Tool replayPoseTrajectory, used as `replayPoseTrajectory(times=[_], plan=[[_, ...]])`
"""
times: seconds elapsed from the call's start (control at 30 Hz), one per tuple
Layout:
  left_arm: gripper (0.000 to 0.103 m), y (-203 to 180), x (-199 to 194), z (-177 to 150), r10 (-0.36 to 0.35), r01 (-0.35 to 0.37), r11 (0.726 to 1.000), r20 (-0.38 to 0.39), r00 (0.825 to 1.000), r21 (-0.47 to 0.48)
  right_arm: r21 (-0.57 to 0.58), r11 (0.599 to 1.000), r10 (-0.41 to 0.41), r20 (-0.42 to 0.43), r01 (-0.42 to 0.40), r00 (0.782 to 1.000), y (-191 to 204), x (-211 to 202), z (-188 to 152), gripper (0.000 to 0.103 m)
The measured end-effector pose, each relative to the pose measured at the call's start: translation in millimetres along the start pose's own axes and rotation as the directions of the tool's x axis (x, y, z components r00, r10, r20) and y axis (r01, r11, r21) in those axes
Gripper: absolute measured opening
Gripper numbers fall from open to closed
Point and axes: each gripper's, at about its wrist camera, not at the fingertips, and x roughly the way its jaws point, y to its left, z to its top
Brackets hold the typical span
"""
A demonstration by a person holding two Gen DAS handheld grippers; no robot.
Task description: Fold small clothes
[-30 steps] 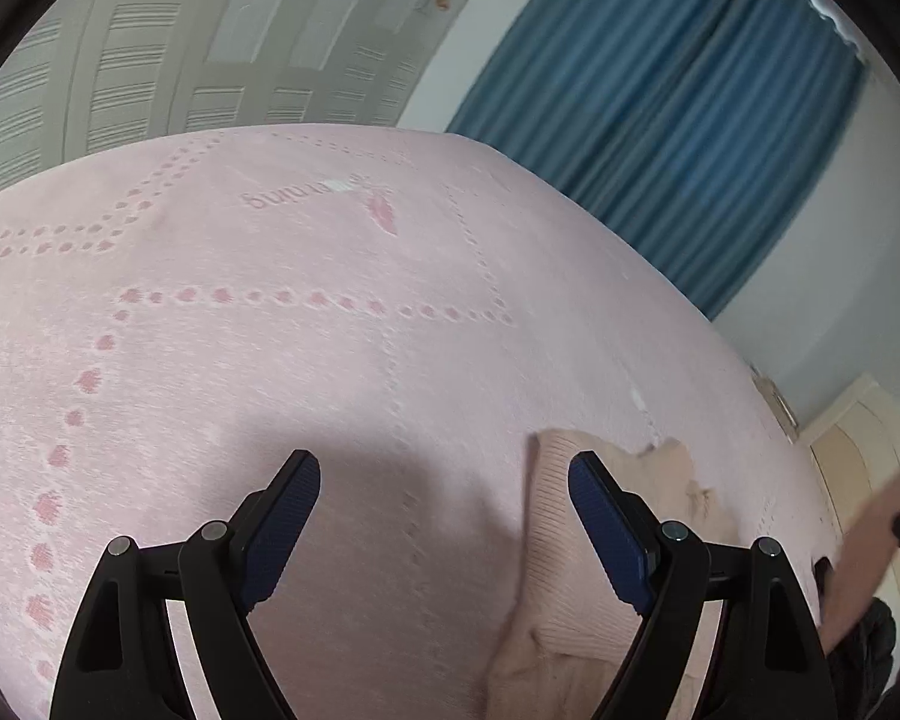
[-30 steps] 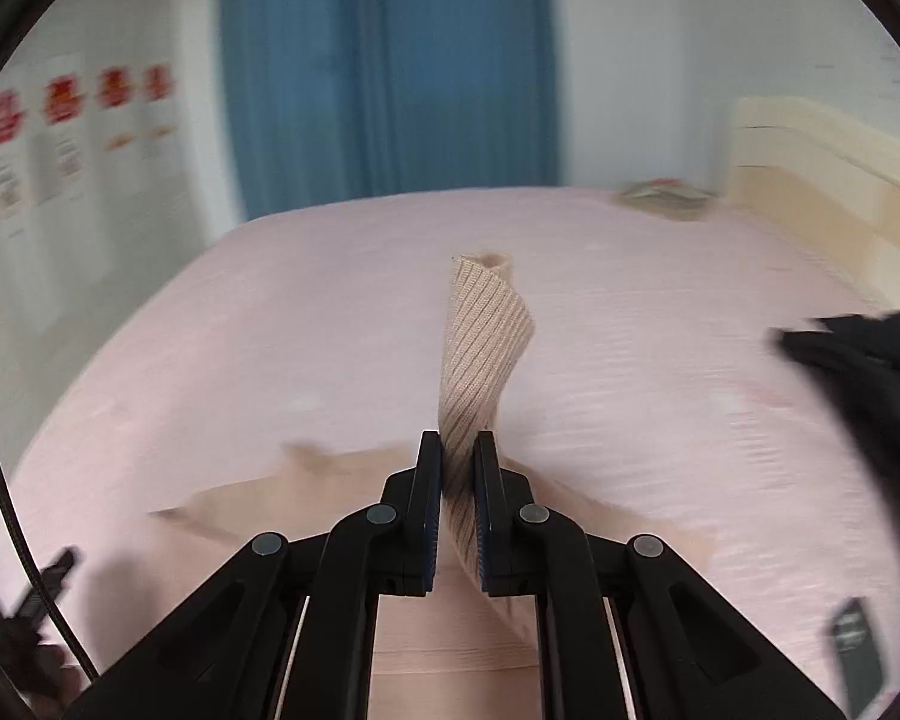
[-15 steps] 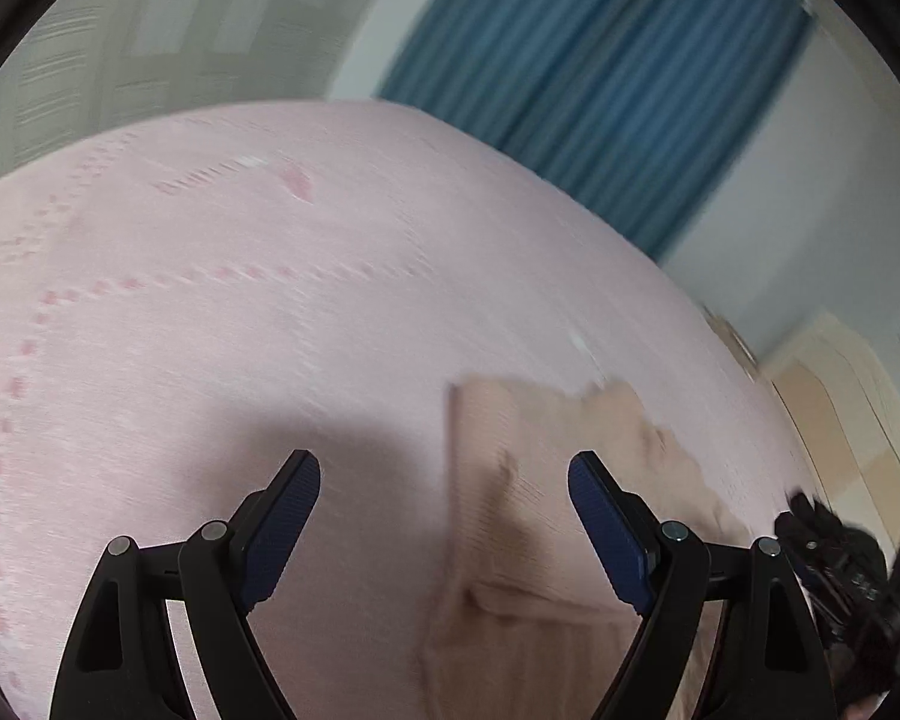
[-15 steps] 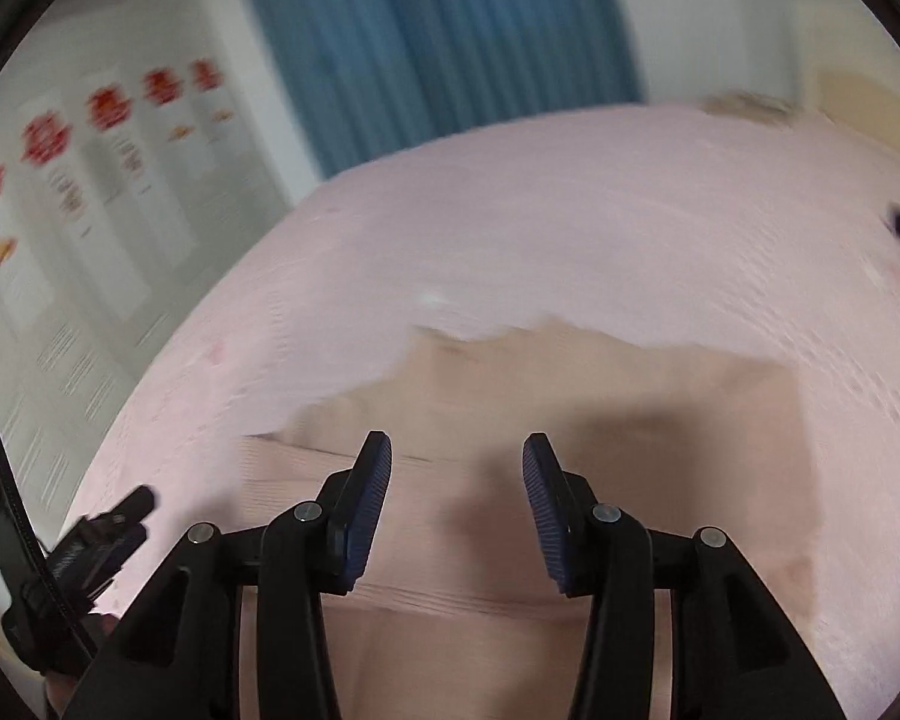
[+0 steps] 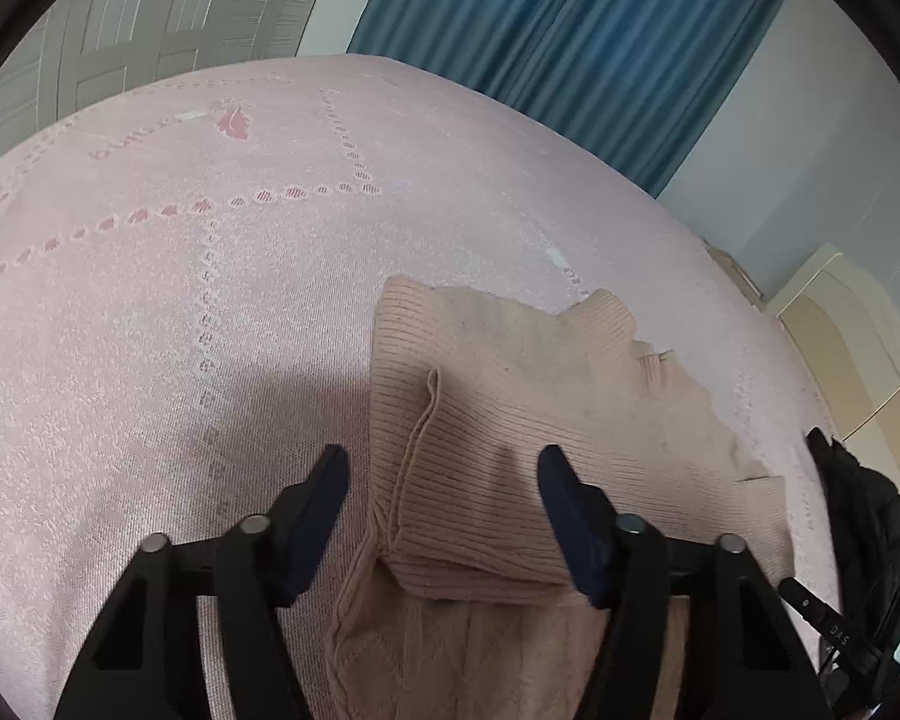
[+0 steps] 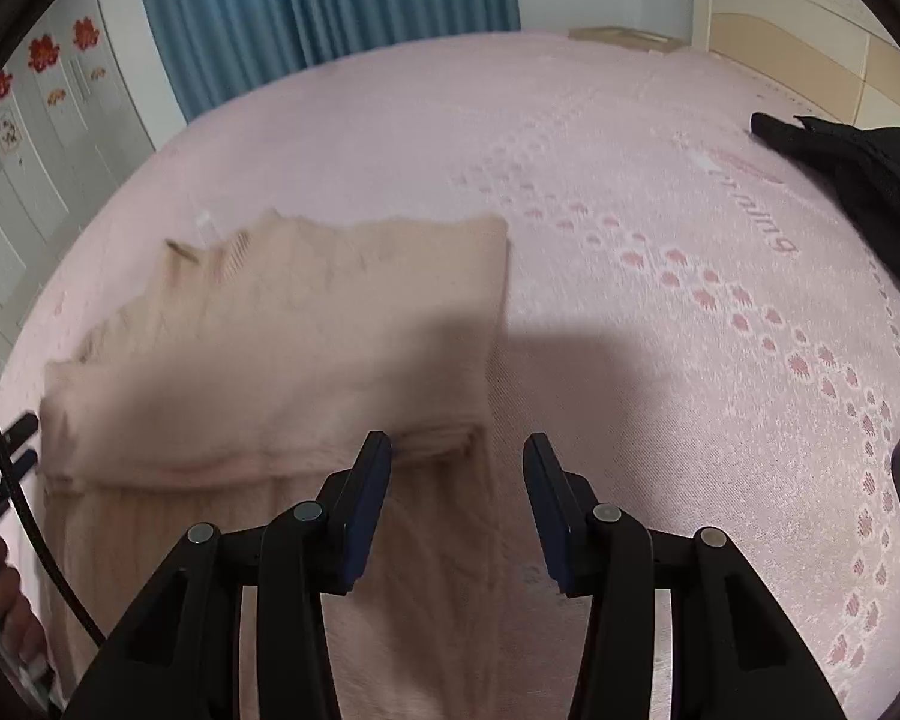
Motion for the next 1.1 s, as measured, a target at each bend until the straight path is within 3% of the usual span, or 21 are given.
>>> replayPoseTrajectory(times=[0.2,0.33,0.5,0.77,0.87,0.97,1.1], plan=[[0.05,-2.7,-1.0,0.7,0.002,-0.002,0.999,0.018,1.0,0.045,0.0,0.999,0.048,-0.025,-0.048,0.999,-10.1,3.7,-2.1,0.045],[0.047,-4.7,6.1,1.1,0.018,-0.018,0.999,0.01,1.0,0.05,0.0,0.994,0.11,0.023,-0.11,0.994,-9.2,-8.8,0.4,0.045],[0.043,-13.7,11.1,3.9,0.04,-0.042,0.995,0.026,0.999,0.086,0.086,0.977,0.191,0.037,-0.194,0.981,-20.8,-11.5,3.5,0.045],[0.033,-16.8,24.9,11.0,0.084,-0.085,0.993,0.019,0.996,0.076,0.115,0.976,0.183,0.027,-0.185,0.983,-23.5,-7.2,3.9,0.045],[0.023,-17.7,27.8,11.9,0.103,-0.104,0.992,0.018,0.994,0.074,0.119,0.974,0.192,0.029,-0.194,0.981,-23.6,-7.2,3.4,0.045],[0.006,-22.9,18.5,12.2,0.102,-0.109,0.99,0.074,0.992,0.089,0.11,0.976,0.185,0.047,-0.189,0.982,-23.2,-9.5,3.5,0.045],[0.006,-29.9,-8.2,17.4,0.039,-0.055,0.996,0.192,0.981,0.077,0.12,0.97,0.202,0.069,-0.209,0.977,-24.6,-11.4,4.8,0.045]])
